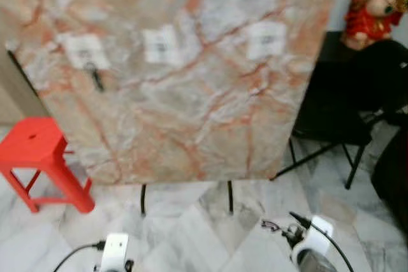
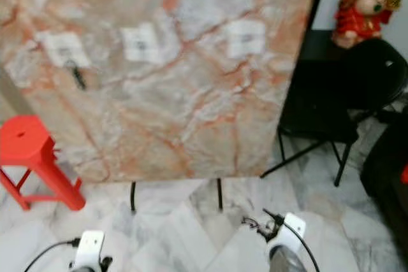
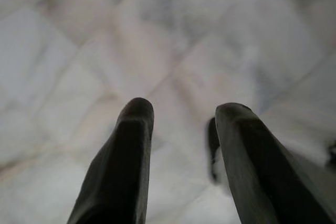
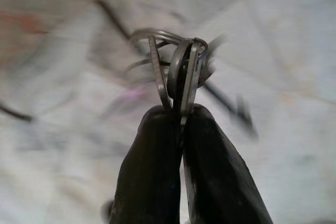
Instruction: Hang keys on a hook
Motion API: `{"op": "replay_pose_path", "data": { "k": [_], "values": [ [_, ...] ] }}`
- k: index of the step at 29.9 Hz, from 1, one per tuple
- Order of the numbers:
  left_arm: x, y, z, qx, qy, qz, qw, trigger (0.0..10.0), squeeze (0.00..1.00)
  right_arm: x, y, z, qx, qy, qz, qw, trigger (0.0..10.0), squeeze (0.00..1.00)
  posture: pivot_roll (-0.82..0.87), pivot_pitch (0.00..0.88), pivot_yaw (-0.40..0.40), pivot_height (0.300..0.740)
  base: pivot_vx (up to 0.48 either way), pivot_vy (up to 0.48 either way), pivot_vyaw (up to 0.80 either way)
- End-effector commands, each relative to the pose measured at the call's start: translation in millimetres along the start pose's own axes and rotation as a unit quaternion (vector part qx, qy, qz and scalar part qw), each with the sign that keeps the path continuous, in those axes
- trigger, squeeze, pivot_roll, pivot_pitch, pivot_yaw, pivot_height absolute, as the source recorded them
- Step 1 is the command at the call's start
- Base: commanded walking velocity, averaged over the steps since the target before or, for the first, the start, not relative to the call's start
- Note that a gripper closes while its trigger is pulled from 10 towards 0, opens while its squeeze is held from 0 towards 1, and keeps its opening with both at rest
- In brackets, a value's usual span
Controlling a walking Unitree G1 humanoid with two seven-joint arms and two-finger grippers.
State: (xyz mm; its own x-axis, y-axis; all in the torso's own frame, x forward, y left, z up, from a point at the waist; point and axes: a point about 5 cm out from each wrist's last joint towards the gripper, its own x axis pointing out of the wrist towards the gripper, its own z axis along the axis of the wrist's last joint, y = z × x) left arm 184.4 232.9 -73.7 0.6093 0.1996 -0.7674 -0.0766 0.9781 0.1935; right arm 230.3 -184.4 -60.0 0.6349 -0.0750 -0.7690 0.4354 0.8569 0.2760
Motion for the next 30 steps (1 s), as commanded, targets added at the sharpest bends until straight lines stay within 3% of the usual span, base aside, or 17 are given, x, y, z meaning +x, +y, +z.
{"op": "replay_pose_path", "data": {
  "k": [1,10,14,16,24,28,30],
  "values": [
    [0.2,-5.3,1,0.004,-0.001,-0.008,1.0,10.0,0.0,0.1,-2.4,5,0.004,-0.013,-0.007,1.0,10.0,0.0,0.02,0.0,-0.016,0.723,0.0,0.0,0.0],
    [-0.7,-4.0,-2,0.006,-0.006,-0.007,1.0,10.0,0.0,0.9,4.5,38,0.033,-0.087,-0.023,0.995,10.0,0.0,0.03,0.0,-0.017,0.723,0.0,0.0,0.0],
    [-0.9,-1.9,-2,0.008,-0.007,-0.005,1.0,10.0,0.0,-2.0,12.5,69,0.054,-0.164,-0.027,0.985,10.0,0.0,0.03,0.0,-0.011,0.723,0.0,0.0,0.0],
    [-1.1,-0.2,-2,0.007,-0.008,-0.003,1.0,10.0,0.0,-5.1,21.7,87,0.046,-0.207,-0.018,0.977,10.0,0.0,0.03,0.0,-0.007,0.723,0.0,0.0,0.0],
    [-2.0,1.3,-6,0.01,-0.006,0.002,1.0,10.0,0.0,-14.6,50.8,122,0.048,-0.288,0.019,0.956,10.0,0.0,0.03,0.0,-0.007,0.723,0.0,0.0,0.0],
    [-2.3,0.8,-7,0.009,-0.005,0.002,1.0,10.0,0.0,-17.5,59.6,128,0.042,-0.304,0.036,0.951,10.0,0.0,0.03,0.0,-0.006,0.723,0.0,0.0,0.0],
    [-2.7,0.7,-9,0.008,-0.003,0.004,1.0,10.0,0.0,-21.0,73.2,135,0.019,-0.319,0.066,0.945,10.0,0.0,0.03,0.0,-0.006,0.723,0.0,0.0,0.0]
  ]
}}
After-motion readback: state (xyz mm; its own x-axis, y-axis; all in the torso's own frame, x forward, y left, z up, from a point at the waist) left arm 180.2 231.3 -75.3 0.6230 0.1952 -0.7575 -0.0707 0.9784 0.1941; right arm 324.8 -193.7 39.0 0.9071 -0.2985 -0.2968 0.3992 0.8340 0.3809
